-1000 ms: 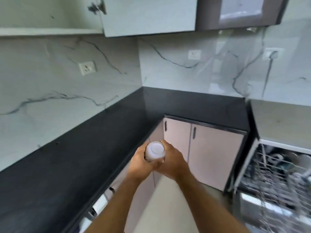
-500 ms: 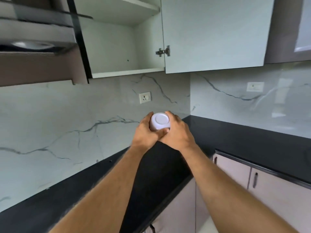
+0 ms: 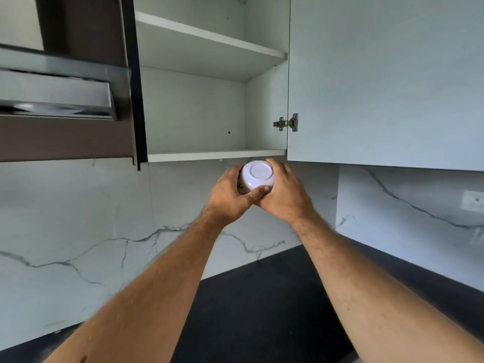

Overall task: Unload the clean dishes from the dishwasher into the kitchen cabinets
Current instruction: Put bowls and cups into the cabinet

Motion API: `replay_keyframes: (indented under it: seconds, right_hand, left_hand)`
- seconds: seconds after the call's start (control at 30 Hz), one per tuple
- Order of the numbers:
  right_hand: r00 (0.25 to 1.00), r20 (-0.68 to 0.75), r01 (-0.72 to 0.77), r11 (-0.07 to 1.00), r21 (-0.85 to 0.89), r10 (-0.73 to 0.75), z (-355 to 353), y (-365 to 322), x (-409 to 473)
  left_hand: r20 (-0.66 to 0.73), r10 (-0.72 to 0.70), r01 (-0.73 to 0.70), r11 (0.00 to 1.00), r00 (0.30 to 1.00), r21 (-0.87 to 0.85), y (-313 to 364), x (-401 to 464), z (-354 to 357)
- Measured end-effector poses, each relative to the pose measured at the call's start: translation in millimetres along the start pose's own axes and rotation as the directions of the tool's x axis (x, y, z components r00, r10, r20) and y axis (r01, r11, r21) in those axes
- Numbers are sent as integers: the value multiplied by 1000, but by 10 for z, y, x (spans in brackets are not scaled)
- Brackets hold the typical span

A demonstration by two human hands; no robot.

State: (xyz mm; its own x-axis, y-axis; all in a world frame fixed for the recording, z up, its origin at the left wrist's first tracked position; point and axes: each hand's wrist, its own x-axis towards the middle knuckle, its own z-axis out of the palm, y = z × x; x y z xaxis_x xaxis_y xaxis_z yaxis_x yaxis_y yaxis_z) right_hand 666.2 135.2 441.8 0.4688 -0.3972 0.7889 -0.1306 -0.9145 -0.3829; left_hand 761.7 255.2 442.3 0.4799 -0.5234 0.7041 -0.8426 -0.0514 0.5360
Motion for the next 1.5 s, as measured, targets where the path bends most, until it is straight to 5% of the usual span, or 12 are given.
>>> replay_keyframes:
  seconds: [0.37,0.77,0.97,1.17,1.5]
  right_hand:
    - [988,-1,152,986,74,-153,425,318,1166]
    - [992,31,123,988,93,-126,1080,515,2214]
    - [989,144,-47,989,141,27,1294,624,2669]
    - [940,305,-185,979,86,151,1379,750,3043]
    - [810,537,-164,971,-176,234,1671,954,3345]
  left_hand:
    - [-119,41,-20,985,992,169,-310,1065,77]
    - [-109,40,-6,955,993,296,-819,2139,19]
    - [18,-101,77,850,995,521,-940,2650,-89]
    - [-71,-234,225,744,970,630,-1104,2970,-72]
    - [22,-380,233,611,925,757,-1202,3210,144]
